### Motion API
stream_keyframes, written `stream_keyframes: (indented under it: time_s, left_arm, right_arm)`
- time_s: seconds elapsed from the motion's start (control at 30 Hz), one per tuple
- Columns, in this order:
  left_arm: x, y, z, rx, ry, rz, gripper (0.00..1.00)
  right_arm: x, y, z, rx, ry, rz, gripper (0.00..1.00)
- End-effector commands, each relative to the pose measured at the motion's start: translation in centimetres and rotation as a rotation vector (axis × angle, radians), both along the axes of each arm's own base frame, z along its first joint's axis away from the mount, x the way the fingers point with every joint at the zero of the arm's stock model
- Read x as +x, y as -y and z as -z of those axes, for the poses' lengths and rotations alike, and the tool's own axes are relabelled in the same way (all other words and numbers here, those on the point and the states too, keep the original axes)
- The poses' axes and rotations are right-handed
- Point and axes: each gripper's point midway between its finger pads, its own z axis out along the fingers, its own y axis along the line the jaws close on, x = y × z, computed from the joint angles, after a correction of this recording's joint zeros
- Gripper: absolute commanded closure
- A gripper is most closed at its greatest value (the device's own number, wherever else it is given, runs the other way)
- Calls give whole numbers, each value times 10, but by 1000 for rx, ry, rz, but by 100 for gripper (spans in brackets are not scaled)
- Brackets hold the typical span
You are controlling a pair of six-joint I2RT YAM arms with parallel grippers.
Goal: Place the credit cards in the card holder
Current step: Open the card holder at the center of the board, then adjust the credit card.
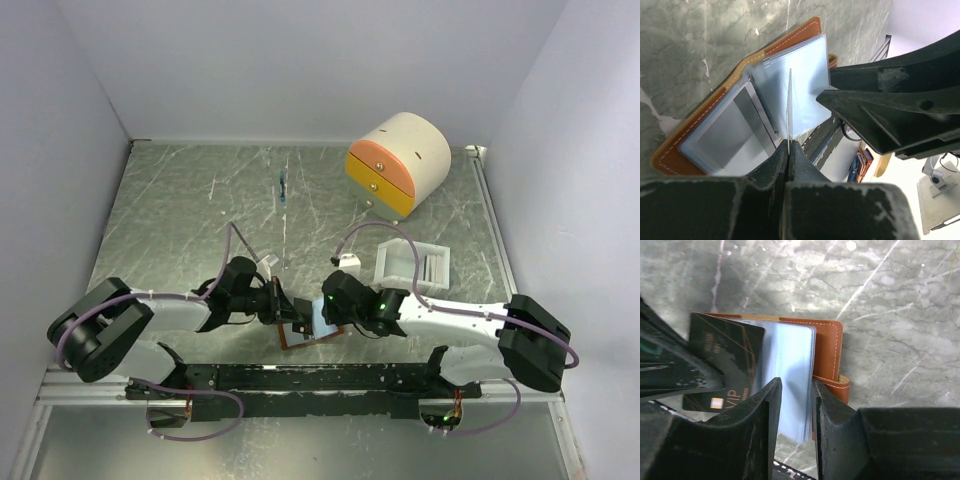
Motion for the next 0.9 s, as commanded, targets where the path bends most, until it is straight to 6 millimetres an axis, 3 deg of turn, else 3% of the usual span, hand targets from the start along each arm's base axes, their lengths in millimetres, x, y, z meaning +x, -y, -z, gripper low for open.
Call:
stream_keyframes:
  time_s: [0.0,0.3,0.53,0.87]
  left_arm:
    - [12,-2,-9,36,56,-47,93]
    - [19,-14,-29,70,98,-123,93]
    - [10,-1,-32,-3,84,-33,93]
    - [14,-10,-4,120,70,-36,93]
  right_arm:
    - [1,13,19,-55,-7,36,70]
    - [-21,11,42,17,-86,63,73]
    - [-24,5,47,-11,-82,59,74]
    - [-23,3,41,5,-70,51,74]
